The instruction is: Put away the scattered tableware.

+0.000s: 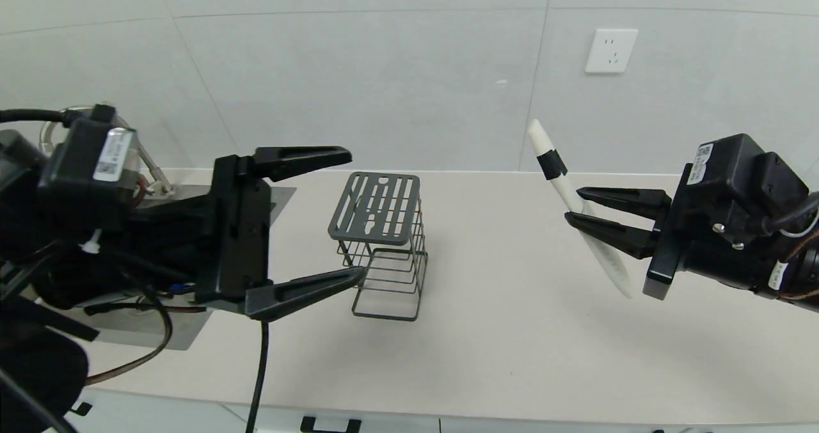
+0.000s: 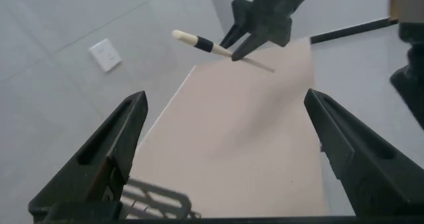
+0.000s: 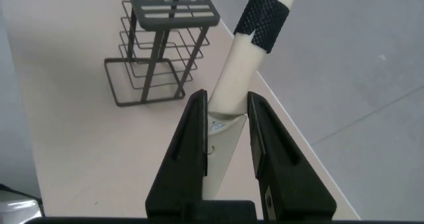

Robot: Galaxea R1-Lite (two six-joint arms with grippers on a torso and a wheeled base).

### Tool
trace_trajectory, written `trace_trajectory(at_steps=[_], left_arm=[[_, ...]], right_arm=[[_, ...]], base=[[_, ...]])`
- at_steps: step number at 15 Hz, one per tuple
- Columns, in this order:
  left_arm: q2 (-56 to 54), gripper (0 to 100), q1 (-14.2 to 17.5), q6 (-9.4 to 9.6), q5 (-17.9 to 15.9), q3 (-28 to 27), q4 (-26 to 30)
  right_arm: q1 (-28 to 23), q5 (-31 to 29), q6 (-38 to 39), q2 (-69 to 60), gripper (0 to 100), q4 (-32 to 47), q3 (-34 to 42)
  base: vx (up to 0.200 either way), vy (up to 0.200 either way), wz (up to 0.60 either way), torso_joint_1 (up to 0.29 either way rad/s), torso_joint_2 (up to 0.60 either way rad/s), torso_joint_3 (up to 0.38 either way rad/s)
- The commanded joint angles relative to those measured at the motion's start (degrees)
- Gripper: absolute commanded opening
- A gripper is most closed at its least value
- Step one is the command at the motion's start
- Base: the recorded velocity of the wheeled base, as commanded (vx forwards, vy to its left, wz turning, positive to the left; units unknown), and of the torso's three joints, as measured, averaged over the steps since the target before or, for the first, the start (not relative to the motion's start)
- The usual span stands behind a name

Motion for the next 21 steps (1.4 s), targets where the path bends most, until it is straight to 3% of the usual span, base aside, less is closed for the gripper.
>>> trace_trajectory(at_steps=[1,3,4,5,7,11,14,17,21], left_arm=[[7.3,100,-3.3,-2.34,-0.4,-3.5,-2.1],[14.6,100,-7.4,-8.14,0.6,-8.5,-8.6],[18.1,100,-8.7,-11.04,2.8,-10.8,-13.0],[20.1,100,-10.1,-13.15,4.9,-12.3,-14.1],[21.7,100,-13.1,-15.52,6.9,-15.0,-14.1],[24.8,100,-18.6,-20.00,7.1,-21.2,-14.1],[26.5,100,-20.0,-21.76,7.6,-24.8,-14.1],[26.9,100,-21.7,-22.90,11.3,-26.9,-14.1],[26.7,100,-22.2,-22.99,11.4,-27.0,-14.1]], right_arm=[[0.1,0.2,0.1,-0.7,0,-0.2,0.3],[0.1,3.1,0.2,-1.6,0,-1.0,-0.1],[0.1,3.9,0.3,-2.3,0,-1.3,0.3],[0.1,4.6,0.3,-3.2,0,-1.3,0.6],[0.2,7.2,0.3,-5.3,0,-1.3,1.6],[-0.9,13.0,0.3,-6.5,0,-1.6,3.1],[-0.9,15.5,0.2,-7.8,0,-2.6,4.0],[-1.0,15.6,0.1,-7.8,0,-2.7,4.7],[-0.9,17.6,-0.3,-7.6,0,-3.1,4.8]], base=[[0.000,0.000,0.00,0.000,0.00,0.000],[0.000,0.000,0.00,0.000,0.00,0.000],[0.000,0.000,0.00,0.000,0.00,0.000],[0.000,0.000,0.00,0.000,0.00,0.000],[0.000,0.000,0.00,0.000,0.00,0.000],[0.000,0.000,0.00,0.000,0.00,0.000],[0.000,0.000,0.00,0.000,0.00,0.000],[0.000,0.000,0.00,0.000,0.00,0.000],[0.000,0.000,0.00,0.000,0.00,0.000]])
